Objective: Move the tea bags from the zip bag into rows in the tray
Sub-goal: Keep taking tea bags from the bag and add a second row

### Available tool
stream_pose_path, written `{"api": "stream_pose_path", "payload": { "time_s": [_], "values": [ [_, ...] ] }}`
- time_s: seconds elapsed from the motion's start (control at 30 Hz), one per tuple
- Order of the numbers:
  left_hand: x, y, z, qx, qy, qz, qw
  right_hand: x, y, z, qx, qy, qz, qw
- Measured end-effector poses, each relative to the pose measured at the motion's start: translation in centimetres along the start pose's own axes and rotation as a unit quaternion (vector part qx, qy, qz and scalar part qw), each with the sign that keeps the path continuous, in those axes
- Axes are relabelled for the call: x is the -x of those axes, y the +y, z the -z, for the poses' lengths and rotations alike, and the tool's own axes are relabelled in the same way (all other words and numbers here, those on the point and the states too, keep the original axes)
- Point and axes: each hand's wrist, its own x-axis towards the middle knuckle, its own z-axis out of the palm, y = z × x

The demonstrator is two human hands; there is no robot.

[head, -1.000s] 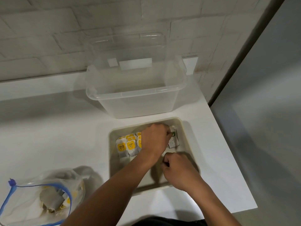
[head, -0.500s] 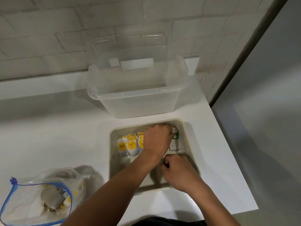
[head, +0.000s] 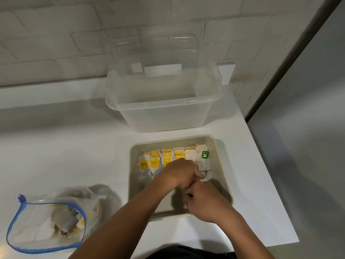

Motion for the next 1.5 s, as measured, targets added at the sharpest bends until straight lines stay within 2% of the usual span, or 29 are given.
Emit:
{"api": "stream_pose_path", "payload": {
  "time_s": [0.07, 0.3, 0.5, 0.6, 0.67, 0.83, 0.97, 1.23, 1.5],
  "values": [
    [-0.1, 0.1, -0.1, 0.016, -0.005, 0.004, 1.0, 0.0, 0.1, -0.1, 0.005, 0.001, 0.002, 1.0],
    [-1.2, -0.1, -0.7, 0.055, 0.05, 0.037, 0.997, -0.2, -0.1, 0.0, 0.005, -0.001, -0.017, 1.0],
    [0.0, 0.1, 0.1, 0.097, 0.041, 0.024, 0.994, 0.1, -0.2, 0.6, -0.001, -0.005, -0.009, 1.0],
    [2.1, -0.5, 1.2, 0.137, 0.076, 0.04, 0.987, 0.3, -0.4, 1.5, 0.008, 0.009, -0.005, 1.0],
    [4.3, -1.2, 1.8, 0.135, 0.13, 0.058, 0.98, 0.4, -0.6, 1.9, 0.01, 0.041, -0.004, 0.999],
    [10.9, -2.9, 2.3, 0.148, 0.296, 0.114, 0.937, 0.5, -2.3, 2.9, -0.059, 0.146, 0.003, 0.987],
    [15.1, -3.7, 1.9, 0.187, 0.375, 0.143, 0.897, 0.9, -5.0, 3.3, -0.083, 0.14, 0.044, 0.986],
    [21.0, -4.8, 0.9, 0.197, 0.426, 0.176, 0.865, 1.0, -11.0, 0.8, -0.083, 0.123, 0.123, 0.981],
    [28.2, -8.9, -1.6, 0.223, 0.436, 0.258, 0.833, 2.0, -17.4, -3.8, -0.085, 0.079, 0.184, 0.976]
  ]
}}
